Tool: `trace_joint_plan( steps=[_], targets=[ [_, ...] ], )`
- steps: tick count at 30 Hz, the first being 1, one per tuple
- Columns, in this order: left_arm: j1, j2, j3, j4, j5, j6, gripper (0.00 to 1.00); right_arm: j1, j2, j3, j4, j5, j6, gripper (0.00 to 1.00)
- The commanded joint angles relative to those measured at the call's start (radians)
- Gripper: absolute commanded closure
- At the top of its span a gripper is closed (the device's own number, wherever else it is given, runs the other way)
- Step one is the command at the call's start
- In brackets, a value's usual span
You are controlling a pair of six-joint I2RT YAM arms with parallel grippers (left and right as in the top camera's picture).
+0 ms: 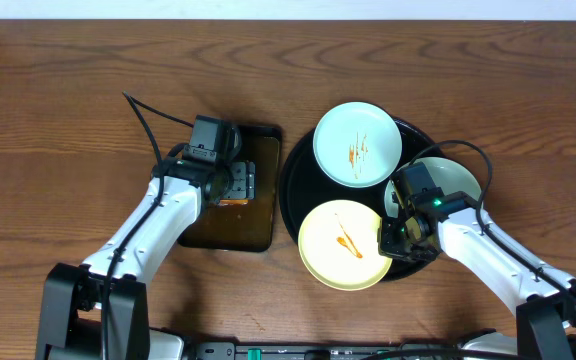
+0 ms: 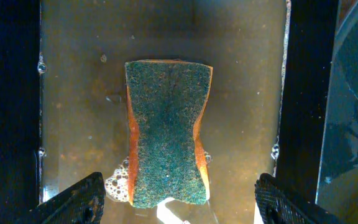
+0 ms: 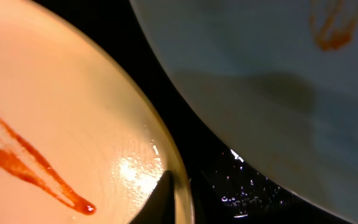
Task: Clean dirty plates on tray and stack at the side
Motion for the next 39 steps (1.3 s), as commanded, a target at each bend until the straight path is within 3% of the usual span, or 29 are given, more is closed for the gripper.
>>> trace_joint_plan(
  steps=[1, 19, 28, 31, 38, 39],
  targets=[
    [-0.002, 0.012, 0.02, 0.002, 0.002, 0.018, 0.22, 0.006, 0.006, 0.013, 0.0, 0.014, 0.007, 0.98],
    [-0.002, 0.024, 0.013, 0.025, -0.013, 0.045, 0.22, 0.006, 0.006, 0.013, 0.015, 0.024, 0.007, 0.99],
    [-0.002, 0.121, 0.003, 0.087, -0.013, 0.044, 0.27, 0.006, 0.006, 0.013, 0.015, 0.024, 0.007, 0.99],
    [-0.002, 0.158, 0.003, 0.114, -0.013, 0.044, 0.37, 0.006, 0.006, 0.013, 0.015, 0.024, 0.007, 0.99],
    [-0.002, 0.166, 0.004, 0.13, -0.013, 0.044, 0.71, 0.006, 0.006, 0.013, 0.015, 0.024, 0.008, 0.99],
    [-0.002, 0.163, 0.004, 0.134, -0.015, 0.044, 0.8, 0.006, 0.006, 0.013, 0.015, 0.024, 0.008, 0.99]
  ],
)
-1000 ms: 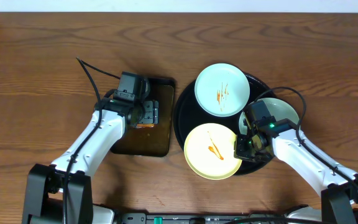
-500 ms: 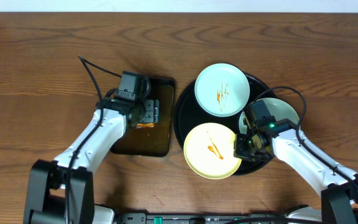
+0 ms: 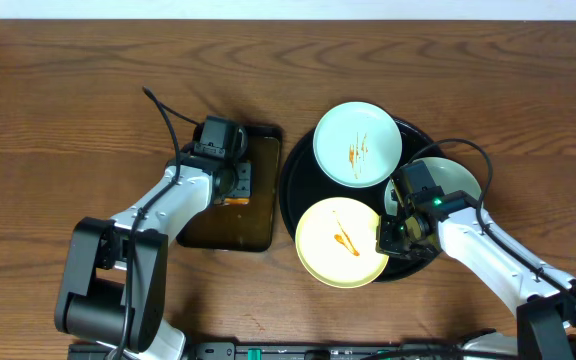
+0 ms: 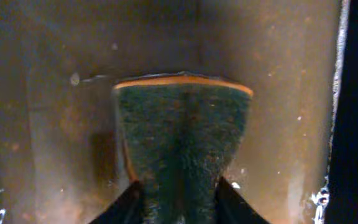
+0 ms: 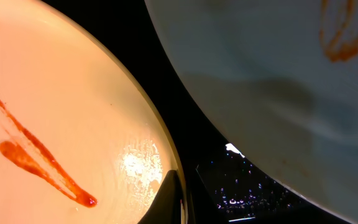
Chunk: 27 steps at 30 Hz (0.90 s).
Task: Clean dirty plates on tray and stack at the side
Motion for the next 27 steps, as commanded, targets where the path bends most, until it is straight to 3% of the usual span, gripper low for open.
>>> trace_joint_plan(
  steps=[1, 4, 15, 27],
  targets=[
    [-0.002, -0.009, 0.004, 0.006, -0.015, 0.003, 0.88, 0.006, 0.006, 0.007, 0.003, 0.031, 0.005, 0.99],
    [-0.002, -0.024, 0.004, 0.004, -0.032, 0.003, 0.92, 0.006, 0.006, 0.007, 0.003, 0.031, 0.004, 0.99],
    [-0.003, -0.138, 0.004, -0.018, -0.03, -0.009, 0.92, 0.006, 0.006, 0.007, 0.003, 0.031, 0.004, 0.99],
    [-0.002, -0.146, 0.005, -0.013, -0.011, -0.009, 0.92, 0.006, 0.006, 0.007, 0.003, 0.031, 0.004, 0.99]
  ],
)
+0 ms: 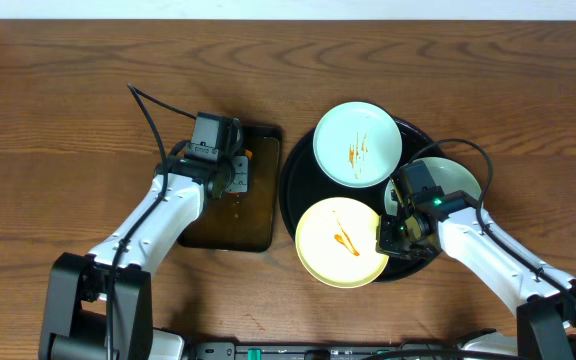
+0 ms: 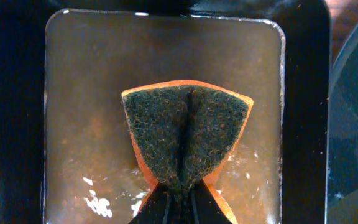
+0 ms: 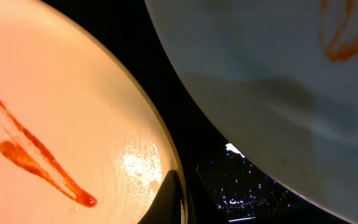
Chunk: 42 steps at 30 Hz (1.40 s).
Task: Clean dirty plates on tray and stack at the side
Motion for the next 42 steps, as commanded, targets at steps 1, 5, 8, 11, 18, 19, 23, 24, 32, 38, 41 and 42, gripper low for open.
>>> trace_joint_plan(
  steps=[1, 5, 8, 11, 18, 19, 23, 24, 32, 38, 41, 42],
  targets=[
    [-0.002, -0.016, 0.008, 0.013, 0.006, -0.009, 0.92, 0.006, 0.006, 0.007, 0.003, 0.031, 0.004, 0.99],
    [-0.002, -0.04, 0.01, 0.059, 0.007, -0.009, 0.93, 0.006, 0.006, 0.007, 0.003, 0.031, 0.005, 0.99],
    [-0.002, -0.073, 0.01, 0.119, 0.006, -0.009, 0.93, 0.006, 0.006, 0.007, 0.003, 0.031, 0.004, 0.99],
    [-0.002, -0.107, 0.01, 0.19, 0.006, -0.009, 0.93, 0.006, 0.006, 0.007, 0.003, 0.031, 0.004, 0.99],
    [-0.002, -0.188, 0.01, 0.28, 0.006, -0.009, 0.92, 0.006, 0.006, 0.007, 0.003, 0.031, 0.004, 0.99],
    [-0.002, -0.198, 0.01, 0.283, 0.006, -0.009, 0.92, 0.006, 0.006, 0.007, 0.003, 0.031, 0.004, 0.99],
    [-0.002, -0.25, 0.01, 0.288, 0.006, -0.009, 0.92, 0.006, 0.006, 0.007, 0.003, 0.031, 0.004, 0.99],
    [-0.002, -0.268, 0.01, 0.29, 0.006, -0.009, 0.92, 0.006, 0.006, 0.007, 0.003, 0.031, 0.004, 0.99],
    [-0.002, -0.357, 0.01, 0.32, 0.006, -0.009, 0.92, 0.006, 0.006, 0.007, 0.003, 0.031, 0.004, 0.99],
    [-0.002, -0.403, 0.01, 0.346, 0.006, -0.009, 0.92, 0.006, 0.006, 0.007, 0.003, 0.031, 0.004, 0.99],
    [-0.002, -0.418, 0.01, 0.362, 0.006, -0.009, 0.92, 0.006, 0.006, 0.007, 0.003, 0.031, 0.004, 0.99],
    [-0.002, -0.421, 0.01, 0.368, 0.006, -0.009, 0.92, 0.006, 0.006, 0.007, 0.003, 0.031, 0.004, 0.99]
  ],
)
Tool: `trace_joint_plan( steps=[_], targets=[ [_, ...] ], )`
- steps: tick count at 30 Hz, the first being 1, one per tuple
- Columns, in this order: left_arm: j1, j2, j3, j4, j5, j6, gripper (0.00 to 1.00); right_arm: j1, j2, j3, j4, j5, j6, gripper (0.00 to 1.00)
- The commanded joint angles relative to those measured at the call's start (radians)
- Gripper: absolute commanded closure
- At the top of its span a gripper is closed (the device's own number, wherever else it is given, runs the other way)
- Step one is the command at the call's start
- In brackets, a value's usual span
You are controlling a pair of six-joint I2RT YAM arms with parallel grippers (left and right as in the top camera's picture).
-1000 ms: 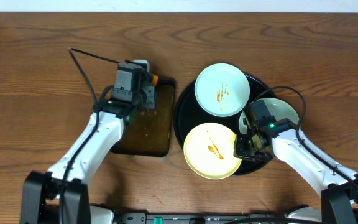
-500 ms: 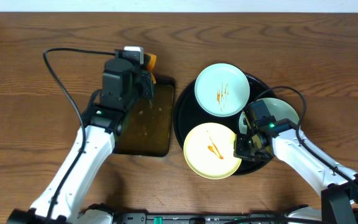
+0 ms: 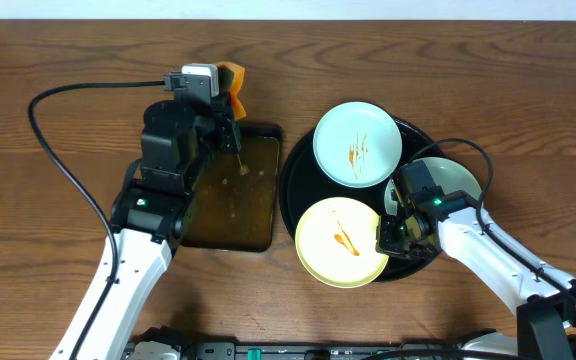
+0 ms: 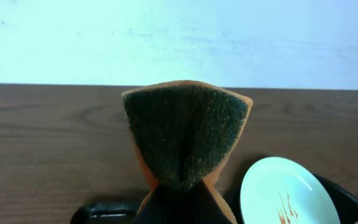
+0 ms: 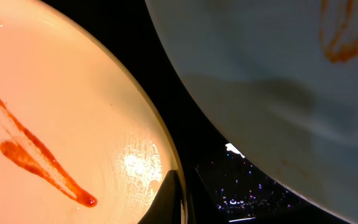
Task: Clean dirty plates on tray and stack at the side
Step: 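Lift the sponge out of the soapy water with the left gripper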
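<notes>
My left gripper is shut on an orange sponge with a dark green scouring face, pinched into a fold. It is held high over the back edge of the rectangular black water tray. On the round black tray lie a yellow plate with a red sauce streak and a pale green plate with sauce marks. A third plate shows partly under the right arm. My right gripper is shut on the yellow plate's right rim.
The water tray holds brownish soapy water. Bare wooden table lies to the left and behind. A black cable loops from the left arm over the table. A white wall fills the top of the left wrist view.
My left gripper has risen from just above the water to high over the tray's back edge, now facing the far wall, with the sponge still pinched. The right gripper and plates are unchanged.
First my left gripper stood open over the sponge lying in the soapy water. Then it was shut on the sponge in the water, then it held it folded above the water, and now high up. My right gripper kept hold of the yellow plate's rim throughout.
</notes>
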Motion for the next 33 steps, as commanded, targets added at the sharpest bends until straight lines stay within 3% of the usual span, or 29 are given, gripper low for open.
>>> trace_joint_plan(
  steps=[1, 33],
  targets=[
    [-0.002, -0.027, 0.011, 0.027, 0.003, -0.009, 0.92, 0.006, 0.006, 0.006, 0.002, 0.031, 0.005, 0.99],
    [-0.002, -0.035, 0.011, 0.045, 0.003, -0.009, 0.92, 0.006, 0.006, 0.006, 0.002, 0.031, 0.005, 0.99]
  ],
)
